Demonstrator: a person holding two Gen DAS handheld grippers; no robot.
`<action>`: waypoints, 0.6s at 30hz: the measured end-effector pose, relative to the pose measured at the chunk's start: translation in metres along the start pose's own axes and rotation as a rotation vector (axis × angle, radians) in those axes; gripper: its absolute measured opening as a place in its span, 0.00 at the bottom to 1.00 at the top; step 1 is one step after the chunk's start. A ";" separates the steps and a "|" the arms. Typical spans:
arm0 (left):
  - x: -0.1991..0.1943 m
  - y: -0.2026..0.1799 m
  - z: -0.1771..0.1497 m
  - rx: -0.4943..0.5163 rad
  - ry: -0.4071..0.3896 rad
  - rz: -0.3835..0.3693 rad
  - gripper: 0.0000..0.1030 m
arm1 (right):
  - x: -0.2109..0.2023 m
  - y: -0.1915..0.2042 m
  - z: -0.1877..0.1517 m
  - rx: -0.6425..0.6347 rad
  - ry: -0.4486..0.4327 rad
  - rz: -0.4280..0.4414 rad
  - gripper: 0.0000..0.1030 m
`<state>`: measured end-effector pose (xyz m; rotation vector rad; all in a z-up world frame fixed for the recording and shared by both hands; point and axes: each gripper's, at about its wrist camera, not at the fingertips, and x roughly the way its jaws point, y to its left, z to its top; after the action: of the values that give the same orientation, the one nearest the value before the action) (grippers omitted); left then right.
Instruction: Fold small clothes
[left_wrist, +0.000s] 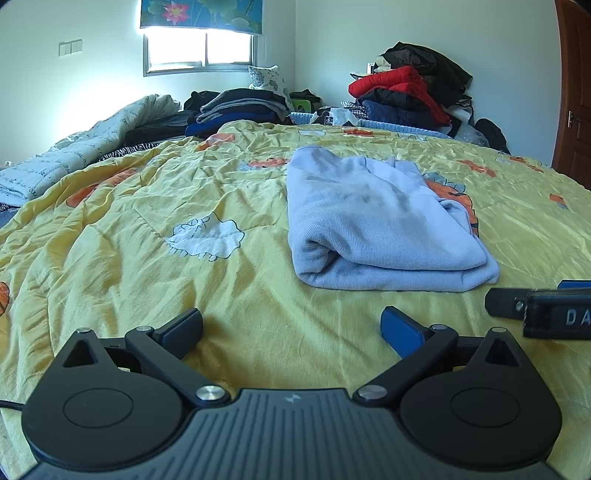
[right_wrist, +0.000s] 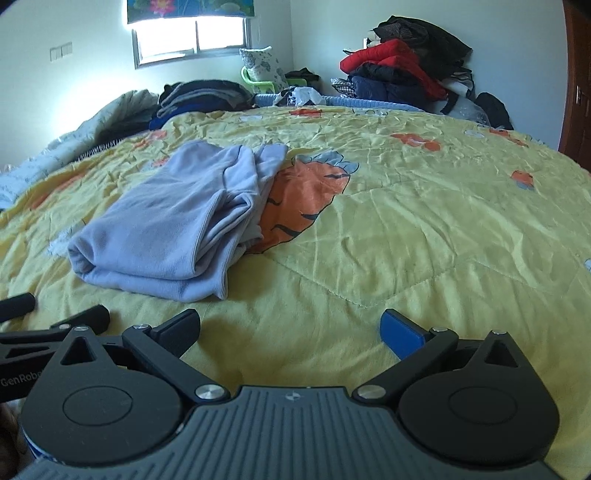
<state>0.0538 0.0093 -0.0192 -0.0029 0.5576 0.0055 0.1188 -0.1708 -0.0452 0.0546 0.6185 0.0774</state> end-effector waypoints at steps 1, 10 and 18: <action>0.000 0.000 0.000 0.000 -0.001 0.000 1.00 | 0.000 -0.001 0.000 0.011 -0.006 0.004 0.99; 0.000 0.000 0.000 0.001 -0.001 -0.001 1.00 | 0.004 0.013 -0.001 -0.053 0.028 -0.052 0.99; 0.005 -0.003 0.010 0.004 0.037 -0.010 1.00 | -0.001 0.013 -0.005 -0.041 0.025 -0.081 0.99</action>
<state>0.0634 0.0064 -0.0136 -0.0017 0.5946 -0.0054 0.1142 -0.1582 -0.0479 -0.0108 0.6433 0.0119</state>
